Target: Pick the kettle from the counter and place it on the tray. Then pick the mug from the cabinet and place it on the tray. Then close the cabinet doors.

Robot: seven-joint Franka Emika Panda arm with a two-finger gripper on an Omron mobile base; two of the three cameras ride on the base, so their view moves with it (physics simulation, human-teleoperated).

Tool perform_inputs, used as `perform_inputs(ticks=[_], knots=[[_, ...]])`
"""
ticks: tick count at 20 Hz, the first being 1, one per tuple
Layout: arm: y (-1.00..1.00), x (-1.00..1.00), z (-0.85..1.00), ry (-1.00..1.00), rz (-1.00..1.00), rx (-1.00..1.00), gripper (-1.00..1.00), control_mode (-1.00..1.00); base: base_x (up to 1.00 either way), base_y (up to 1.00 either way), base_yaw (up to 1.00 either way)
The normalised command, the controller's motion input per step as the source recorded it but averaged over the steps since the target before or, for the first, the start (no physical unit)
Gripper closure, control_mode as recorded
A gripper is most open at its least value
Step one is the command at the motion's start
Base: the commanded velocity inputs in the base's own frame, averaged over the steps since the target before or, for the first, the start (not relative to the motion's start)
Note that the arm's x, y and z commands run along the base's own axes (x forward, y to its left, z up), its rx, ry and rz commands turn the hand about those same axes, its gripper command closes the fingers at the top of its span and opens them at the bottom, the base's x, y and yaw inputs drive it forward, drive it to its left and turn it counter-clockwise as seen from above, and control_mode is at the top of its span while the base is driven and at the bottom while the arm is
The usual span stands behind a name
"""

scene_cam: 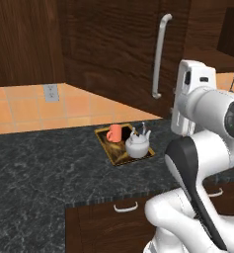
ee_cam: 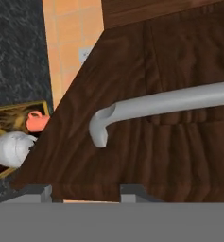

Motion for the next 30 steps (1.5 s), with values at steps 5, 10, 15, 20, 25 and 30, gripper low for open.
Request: perform_inputs(ticks=[5, 10, 15, 20, 25, 30], knots=[[-0.2, 0.99, 0.0, 0.0, 0.0, 0.0, -1.0, -1.0, 0.0, 0.0, 0.0], [-0.05, 1.0, 0.0, 0.0, -0.04, 0.0, -1.0, -1.0, 0.0, 0.0, 0.0], [-0.01, 0.99, 0.0, 0.0, -0.07, -0.01, -1.0, -1.0, 0.0, 0.0, 0.0], [0.17, 0.99, -0.01, -0.02, -0.16, -0.06, -1.0, -1.0, 0.0, 0.0, 0.0], [0.07, 0.97, -0.01, -0.04, -0.14, -0.03, -1.0, -1.0, 0.0, 0.0, 0.0], [0.01, 0.93, -0.01, -0.06, -0.04, 0.0, -1.0, -1.0, 0.0, 0.0, 0.0]])
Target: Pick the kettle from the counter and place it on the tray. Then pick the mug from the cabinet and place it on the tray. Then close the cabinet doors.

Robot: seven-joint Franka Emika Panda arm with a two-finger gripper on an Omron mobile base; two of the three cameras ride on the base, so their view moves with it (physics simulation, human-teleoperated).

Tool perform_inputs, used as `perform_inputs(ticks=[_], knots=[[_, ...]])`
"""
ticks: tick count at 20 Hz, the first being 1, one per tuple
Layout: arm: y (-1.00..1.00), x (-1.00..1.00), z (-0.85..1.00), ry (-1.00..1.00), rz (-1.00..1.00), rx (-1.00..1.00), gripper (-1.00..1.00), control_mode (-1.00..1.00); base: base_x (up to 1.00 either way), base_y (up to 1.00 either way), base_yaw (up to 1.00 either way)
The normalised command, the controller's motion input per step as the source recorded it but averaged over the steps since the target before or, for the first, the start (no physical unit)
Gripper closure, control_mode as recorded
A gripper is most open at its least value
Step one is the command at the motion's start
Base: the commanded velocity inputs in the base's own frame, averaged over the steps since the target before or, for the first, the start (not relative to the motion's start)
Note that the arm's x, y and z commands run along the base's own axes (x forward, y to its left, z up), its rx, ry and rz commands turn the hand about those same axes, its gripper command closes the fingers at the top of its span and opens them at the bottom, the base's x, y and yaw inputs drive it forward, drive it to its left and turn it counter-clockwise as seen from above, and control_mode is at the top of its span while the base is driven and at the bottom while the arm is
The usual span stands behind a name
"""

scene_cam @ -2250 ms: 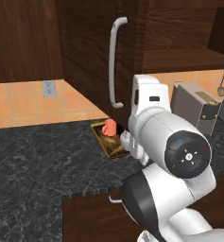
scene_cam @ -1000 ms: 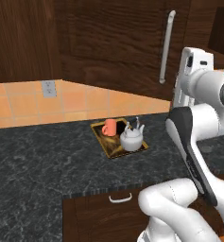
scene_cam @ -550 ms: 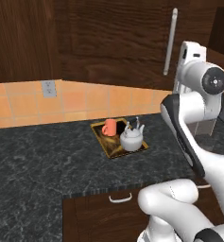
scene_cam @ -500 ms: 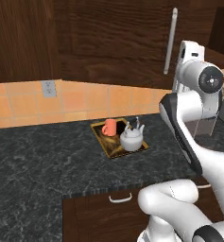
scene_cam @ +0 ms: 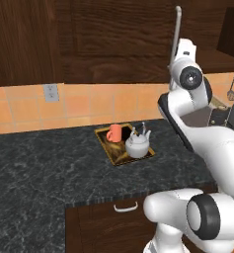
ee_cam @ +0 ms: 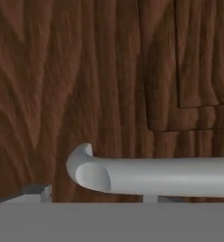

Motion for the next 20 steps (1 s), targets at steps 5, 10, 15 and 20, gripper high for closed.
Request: perform_inputs(ticks=[5, 10, 15, 20], knots=[[0.0, 0.86, -0.04, -0.08, 0.0, 0.0, -1.0, -1.0, 0.0, 0.0, 0.0], [0.0, 0.94, -0.08, -0.03, 0.03, 0.0, -1.0, -1.0, 0.0, 0.0, 0.0], [0.01, 0.98, -0.08, -0.01, 0.02, 0.0, -1.0, -1.0, 0.0, 0.0, 0.0], [-0.28, 0.81, -0.3, 0.07, -0.03, 0.02, -1.0, -1.0, 0.0, 0.0, 0.0]])
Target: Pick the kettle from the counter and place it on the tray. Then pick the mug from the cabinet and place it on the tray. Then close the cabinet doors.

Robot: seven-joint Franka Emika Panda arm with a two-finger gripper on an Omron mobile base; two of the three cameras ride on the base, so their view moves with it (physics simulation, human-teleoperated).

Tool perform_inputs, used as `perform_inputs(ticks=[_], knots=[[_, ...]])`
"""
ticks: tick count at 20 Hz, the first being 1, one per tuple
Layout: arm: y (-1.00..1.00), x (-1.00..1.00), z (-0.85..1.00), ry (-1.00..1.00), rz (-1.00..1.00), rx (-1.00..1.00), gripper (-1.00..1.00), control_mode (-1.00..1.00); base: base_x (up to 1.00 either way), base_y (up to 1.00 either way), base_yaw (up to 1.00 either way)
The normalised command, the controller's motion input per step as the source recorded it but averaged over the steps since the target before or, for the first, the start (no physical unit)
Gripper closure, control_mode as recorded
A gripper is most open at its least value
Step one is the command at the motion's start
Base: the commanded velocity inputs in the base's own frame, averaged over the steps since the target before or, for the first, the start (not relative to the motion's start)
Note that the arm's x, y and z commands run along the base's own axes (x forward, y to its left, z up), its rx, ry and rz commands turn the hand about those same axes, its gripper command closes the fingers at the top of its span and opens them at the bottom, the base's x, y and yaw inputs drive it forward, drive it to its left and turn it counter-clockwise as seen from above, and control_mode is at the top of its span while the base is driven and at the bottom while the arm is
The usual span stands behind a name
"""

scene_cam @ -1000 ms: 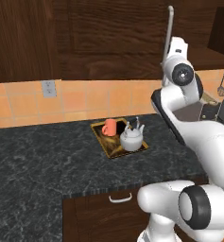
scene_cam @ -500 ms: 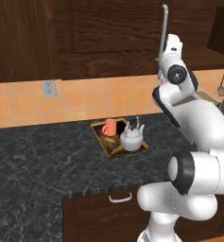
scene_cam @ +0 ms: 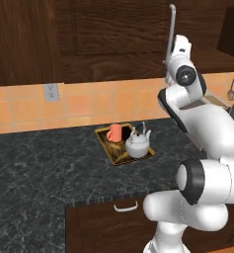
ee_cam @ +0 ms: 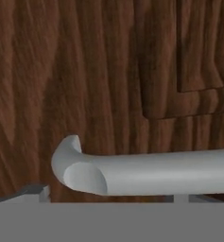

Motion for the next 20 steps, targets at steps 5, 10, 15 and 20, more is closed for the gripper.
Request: perform_inputs(ticks=[5, 10, 15, 20], knots=[[-0.91, 0.43, -0.63, 0.03, -0.02, 0.22, -1.0, -1.0, 0.0, 0.0, 0.0], [-0.97, 0.09, -0.53, 0.0, -0.04, 0.28, -1.0, -1.0, 0.0, 0.0, 0.0], [-0.41, -0.7, 0.36, 0.04, -0.09, 0.18, -1.0, -1.0, 0.0, 0.0, 0.0], [-0.1, -0.99, 0.42, 0.06, -0.01, 0.16, -1.0, -1.0, 0.0, 0.0, 0.0]])
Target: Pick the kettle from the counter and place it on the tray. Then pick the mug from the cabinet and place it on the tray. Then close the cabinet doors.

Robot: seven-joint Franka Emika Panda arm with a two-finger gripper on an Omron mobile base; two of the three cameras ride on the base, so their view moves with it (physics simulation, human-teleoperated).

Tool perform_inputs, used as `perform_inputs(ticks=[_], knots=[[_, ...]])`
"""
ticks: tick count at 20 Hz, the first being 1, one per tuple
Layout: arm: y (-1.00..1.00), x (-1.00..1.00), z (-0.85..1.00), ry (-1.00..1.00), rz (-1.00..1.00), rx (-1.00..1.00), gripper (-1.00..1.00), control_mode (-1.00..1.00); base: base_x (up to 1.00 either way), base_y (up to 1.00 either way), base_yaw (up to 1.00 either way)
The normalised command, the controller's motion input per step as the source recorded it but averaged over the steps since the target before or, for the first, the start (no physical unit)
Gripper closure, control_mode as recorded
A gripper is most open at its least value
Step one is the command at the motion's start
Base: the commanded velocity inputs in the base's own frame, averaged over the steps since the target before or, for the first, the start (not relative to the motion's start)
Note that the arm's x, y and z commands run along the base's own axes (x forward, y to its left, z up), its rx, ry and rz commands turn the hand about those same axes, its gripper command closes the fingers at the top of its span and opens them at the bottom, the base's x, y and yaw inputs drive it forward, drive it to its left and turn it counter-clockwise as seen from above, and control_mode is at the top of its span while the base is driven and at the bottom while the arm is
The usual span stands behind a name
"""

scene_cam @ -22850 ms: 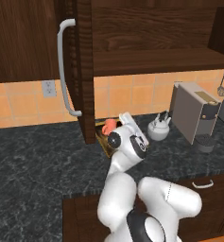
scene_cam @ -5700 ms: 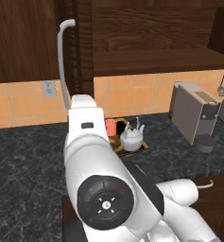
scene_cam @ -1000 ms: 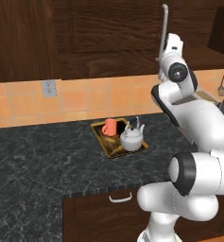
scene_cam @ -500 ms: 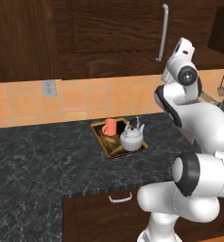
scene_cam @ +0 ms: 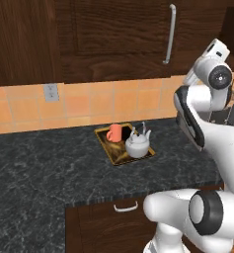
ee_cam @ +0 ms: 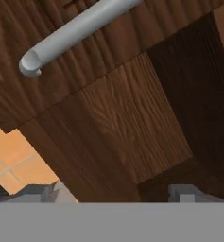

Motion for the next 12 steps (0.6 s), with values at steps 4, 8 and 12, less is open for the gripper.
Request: perform_inputs(ticks=[4, 8, 12], knots=[[0.02, -0.71, 0.18, 0.23, -0.02, 0.13, -1.0, -1.0, 0.0, 0.0, 0.0], [0.0, -0.53, 0.0, 0.06, -0.04, 0.11, -1.0, -1.0, 0.0, 0.0, 0.0], [0.03, -0.47, -0.08, 0.0, 0.0, 0.05, -1.0, -1.0, 0.0, 0.0, 0.0]])
